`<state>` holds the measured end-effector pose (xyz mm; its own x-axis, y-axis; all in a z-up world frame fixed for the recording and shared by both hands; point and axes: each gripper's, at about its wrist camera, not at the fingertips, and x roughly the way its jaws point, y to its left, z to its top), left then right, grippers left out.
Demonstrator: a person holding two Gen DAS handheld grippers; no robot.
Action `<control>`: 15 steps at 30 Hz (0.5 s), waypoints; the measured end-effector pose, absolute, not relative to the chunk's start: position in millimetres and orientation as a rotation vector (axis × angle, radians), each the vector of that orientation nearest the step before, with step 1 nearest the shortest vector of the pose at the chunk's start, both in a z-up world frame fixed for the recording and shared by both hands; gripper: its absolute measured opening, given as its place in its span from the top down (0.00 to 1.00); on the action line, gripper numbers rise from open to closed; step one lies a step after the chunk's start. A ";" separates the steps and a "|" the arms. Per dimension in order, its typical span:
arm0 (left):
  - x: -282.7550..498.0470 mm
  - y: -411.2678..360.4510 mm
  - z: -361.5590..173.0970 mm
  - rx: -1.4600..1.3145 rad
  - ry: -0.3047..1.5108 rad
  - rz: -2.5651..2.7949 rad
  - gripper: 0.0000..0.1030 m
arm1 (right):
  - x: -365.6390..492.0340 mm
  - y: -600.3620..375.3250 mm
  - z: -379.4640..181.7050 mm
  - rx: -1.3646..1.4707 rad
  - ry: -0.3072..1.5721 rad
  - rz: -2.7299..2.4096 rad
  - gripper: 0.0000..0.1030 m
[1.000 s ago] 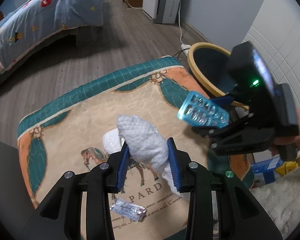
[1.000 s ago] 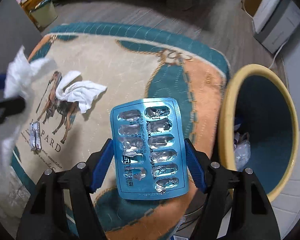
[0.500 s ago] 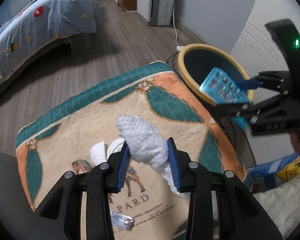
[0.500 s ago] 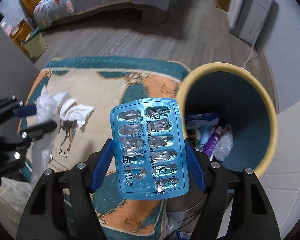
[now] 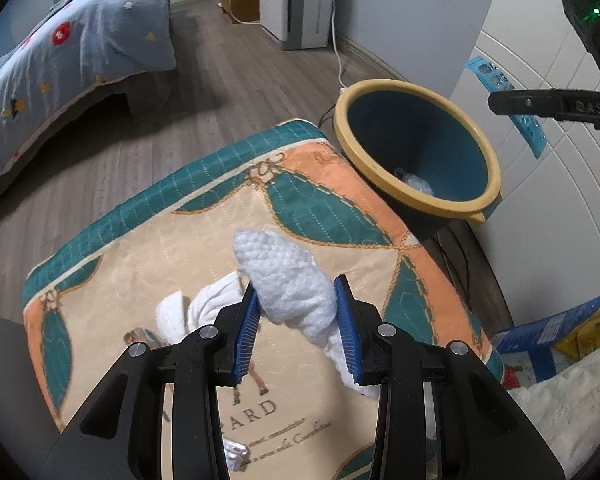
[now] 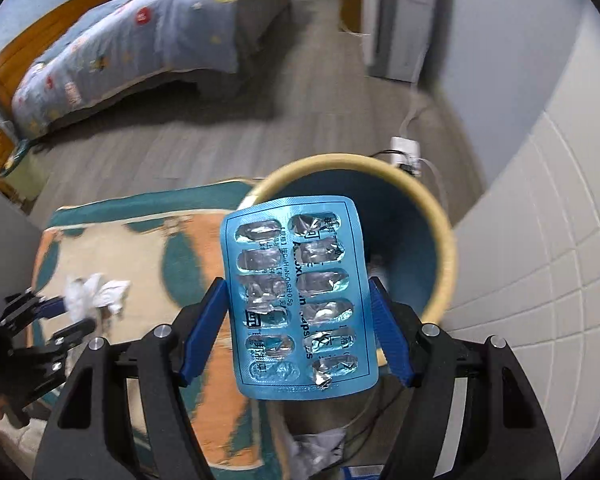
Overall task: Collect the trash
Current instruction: 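Carry the tissue and blister pack over the bin with both tools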
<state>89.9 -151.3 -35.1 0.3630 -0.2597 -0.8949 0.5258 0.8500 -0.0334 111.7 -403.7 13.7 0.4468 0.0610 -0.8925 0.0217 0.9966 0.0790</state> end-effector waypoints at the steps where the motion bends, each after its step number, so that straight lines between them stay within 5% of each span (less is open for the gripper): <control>1: 88.2 -156.0 -35.7 0.287 1.084 -0.521 0.64 | 113.0 -411.8 9.8 0.095 1.115 0.009 0.33; 15: 53.8 -243.8 -42.6 0.336 1.048 -0.718 0.64 | 124.9 -473.4 -35.1 0.261 1.155 -0.126 0.33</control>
